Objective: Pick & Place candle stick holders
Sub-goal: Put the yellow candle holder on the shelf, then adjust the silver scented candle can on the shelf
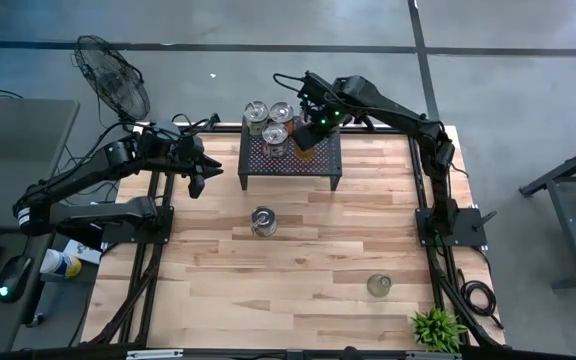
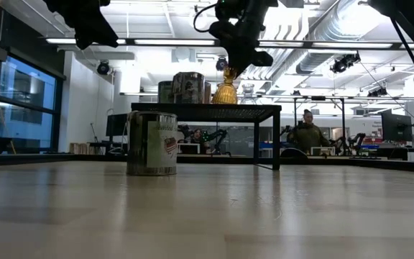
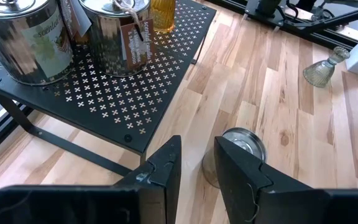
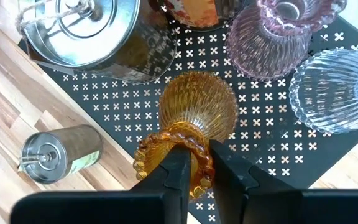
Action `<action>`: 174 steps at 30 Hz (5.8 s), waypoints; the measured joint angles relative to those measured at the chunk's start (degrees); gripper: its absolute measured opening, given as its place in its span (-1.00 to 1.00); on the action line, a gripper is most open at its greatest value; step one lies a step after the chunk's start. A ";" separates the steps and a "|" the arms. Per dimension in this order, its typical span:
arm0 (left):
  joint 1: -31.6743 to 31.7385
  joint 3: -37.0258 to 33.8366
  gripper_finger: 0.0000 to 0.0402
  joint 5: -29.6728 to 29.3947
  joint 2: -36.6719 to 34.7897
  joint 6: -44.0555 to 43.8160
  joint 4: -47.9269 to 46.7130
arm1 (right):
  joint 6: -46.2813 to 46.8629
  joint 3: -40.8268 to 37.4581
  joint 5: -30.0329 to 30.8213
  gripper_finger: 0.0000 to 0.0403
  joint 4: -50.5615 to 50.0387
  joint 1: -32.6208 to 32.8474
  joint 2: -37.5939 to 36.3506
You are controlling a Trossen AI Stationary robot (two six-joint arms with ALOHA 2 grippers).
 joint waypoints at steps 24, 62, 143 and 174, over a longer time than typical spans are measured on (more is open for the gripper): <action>0.00 0.00 -0.54 -0.03 0.00 0.65 0.00 | -0.89 0.04 -0.14 -0.71 -0.33 -0.02 0.00; -0.01 0.00 -0.54 -0.04 -0.02 1.05 -1.76 | -1.53 0.15 4.45 -0.89 6.56 0.00 -3.88; -0.02 0.00 -0.54 -1.29 0.00 1.04 -1.71 | -9.44 -74.25 18.48 -1.00 86.95 10.41 -27.80; 0.00 0.00 -0.54 -4.48 2.83 -0.44 3.47 | -7.42 -74.23 16.87 -1.00 79.78 10.33 -36.33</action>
